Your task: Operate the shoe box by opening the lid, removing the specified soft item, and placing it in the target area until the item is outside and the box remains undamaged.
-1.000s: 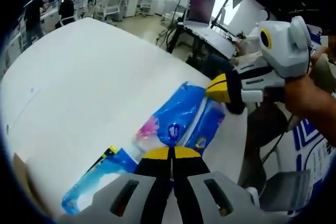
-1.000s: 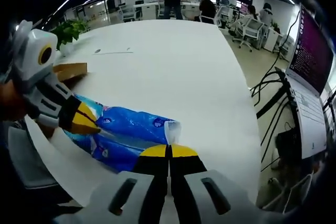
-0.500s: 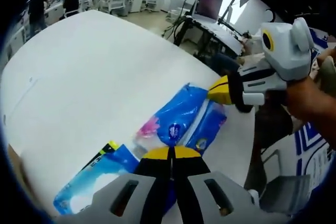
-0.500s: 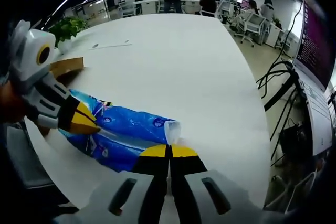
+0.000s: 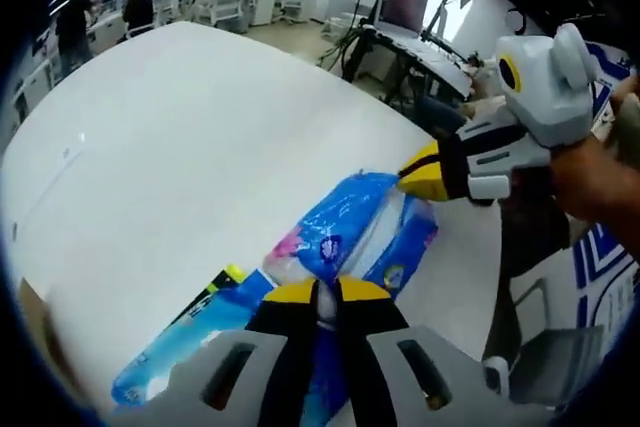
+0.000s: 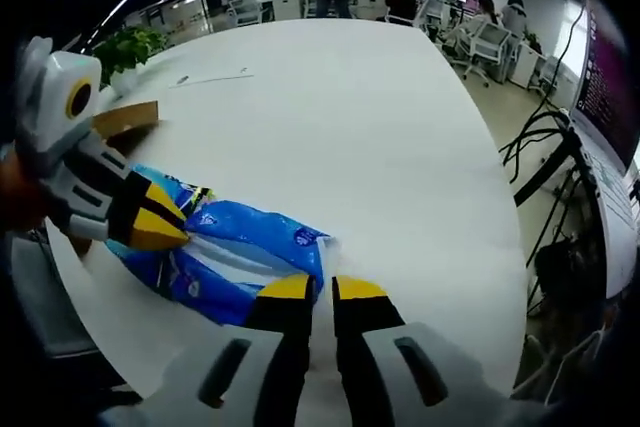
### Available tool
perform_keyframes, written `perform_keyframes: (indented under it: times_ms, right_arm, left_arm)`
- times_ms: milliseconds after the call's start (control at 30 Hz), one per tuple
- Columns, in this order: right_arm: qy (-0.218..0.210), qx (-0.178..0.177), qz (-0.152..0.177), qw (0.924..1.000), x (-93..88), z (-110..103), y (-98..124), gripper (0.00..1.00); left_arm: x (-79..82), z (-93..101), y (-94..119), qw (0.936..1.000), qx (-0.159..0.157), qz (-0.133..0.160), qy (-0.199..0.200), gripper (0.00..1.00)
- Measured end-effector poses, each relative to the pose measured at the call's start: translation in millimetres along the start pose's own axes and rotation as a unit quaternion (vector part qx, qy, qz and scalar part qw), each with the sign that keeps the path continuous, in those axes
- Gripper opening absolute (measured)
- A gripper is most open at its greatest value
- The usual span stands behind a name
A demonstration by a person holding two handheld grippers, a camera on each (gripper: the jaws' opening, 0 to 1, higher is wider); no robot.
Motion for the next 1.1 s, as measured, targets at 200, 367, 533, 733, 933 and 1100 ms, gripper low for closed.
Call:
perform_keyframes:
  times_ms: [200,367,533,733,933,1100]
  right_arm:
    - [0.001,-0.008,0.007,0.9999,2.9,-4,10,0.13]
    - [0.003,-0.012,0.012,0.9999,6.3,-5,17,0.13]
    - [0.006,-0.017,0.017,0.9997,12.0,-11,26,0.13]
    - [0.014,-0.017,0.019,0.9996,16.4,-23,35,0.13]
    - [0.017,-0.020,0.022,0.9994,18.2,-35,45,0.13]
    - [0.021,-0.022,0.024,0.9993,18.3,-46,52,0.13]
  left_arm:
    - [1.4,-0.6,8,0.9999,-0.004,0.010,0.002,0.18]
    - [7.5,0.9,20,0.9995,-0.010,0.031,-0.002,0.21]
    - [9.6,2.5,32,0.9992,-0.012,0.037,-0.006,0.23]
    - [5.9,1.9,49,0.9990,-0.007,0.043,-0.009,0.22]
    - [1.1,0.8,66,0.9987,-0.004,0.051,-0.006,0.22]
    - [-2.5,2.0,80,0.9984,-0.002,0.056,-0.009,0.21]
Point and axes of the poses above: the point that each gripper's makers call its tool centre point, and the gripper's own axes: y roughly backward along the fingers, z roughly to its right, x roughly out of its top, the point moved 9 cm from there along y, roughly backward along the fingers
